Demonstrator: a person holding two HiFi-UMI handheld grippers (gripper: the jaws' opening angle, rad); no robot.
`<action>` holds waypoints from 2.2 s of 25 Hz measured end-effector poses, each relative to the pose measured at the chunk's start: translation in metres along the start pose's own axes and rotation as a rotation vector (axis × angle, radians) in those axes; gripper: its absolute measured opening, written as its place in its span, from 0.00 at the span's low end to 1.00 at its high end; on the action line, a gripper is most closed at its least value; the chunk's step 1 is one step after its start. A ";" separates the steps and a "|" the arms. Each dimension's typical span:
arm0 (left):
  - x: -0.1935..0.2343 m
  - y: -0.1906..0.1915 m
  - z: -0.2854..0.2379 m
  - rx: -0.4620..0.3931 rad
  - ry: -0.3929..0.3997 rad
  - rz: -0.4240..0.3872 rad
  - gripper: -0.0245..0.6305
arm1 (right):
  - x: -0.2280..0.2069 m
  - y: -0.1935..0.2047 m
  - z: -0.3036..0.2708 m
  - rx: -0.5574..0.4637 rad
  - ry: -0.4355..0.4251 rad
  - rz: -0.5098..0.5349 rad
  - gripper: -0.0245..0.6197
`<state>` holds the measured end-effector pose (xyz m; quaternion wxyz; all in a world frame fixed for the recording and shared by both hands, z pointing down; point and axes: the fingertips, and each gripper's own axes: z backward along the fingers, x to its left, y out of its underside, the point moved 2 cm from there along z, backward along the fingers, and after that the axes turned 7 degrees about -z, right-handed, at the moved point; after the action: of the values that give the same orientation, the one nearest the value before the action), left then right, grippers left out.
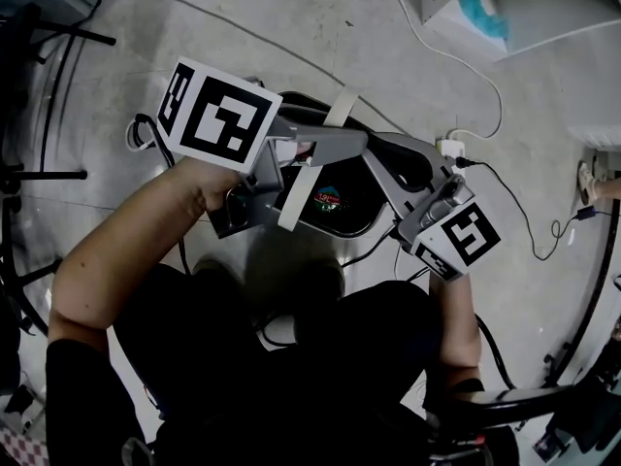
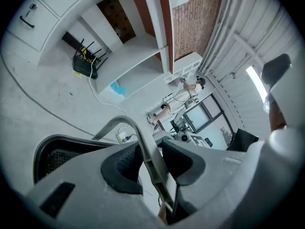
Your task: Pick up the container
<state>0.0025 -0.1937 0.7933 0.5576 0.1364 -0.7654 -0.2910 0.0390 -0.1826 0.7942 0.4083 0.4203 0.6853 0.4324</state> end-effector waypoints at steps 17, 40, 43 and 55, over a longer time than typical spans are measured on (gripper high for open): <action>0.006 -0.002 0.012 0.070 -0.041 0.033 0.22 | -0.036 -0.012 0.023 0.012 0.176 -0.132 0.05; -0.079 0.024 0.080 0.173 -0.220 0.172 0.15 | 0.023 -0.189 0.065 0.078 0.244 -0.295 0.05; -0.112 0.007 0.100 0.121 -0.246 0.209 0.15 | 0.034 -0.223 0.072 0.078 0.228 -0.300 0.05; -0.286 -0.109 0.173 -0.101 -0.303 0.202 0.14 | 0.083 -0.388 0.108 0.036 0.154 -0.276 0.05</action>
<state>-0.0741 -0.0772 0.4705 0.4686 -0.0147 -0.8348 -0.2886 0.0263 -0.1841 0.3826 0.4024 0.2952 0.7734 0.3908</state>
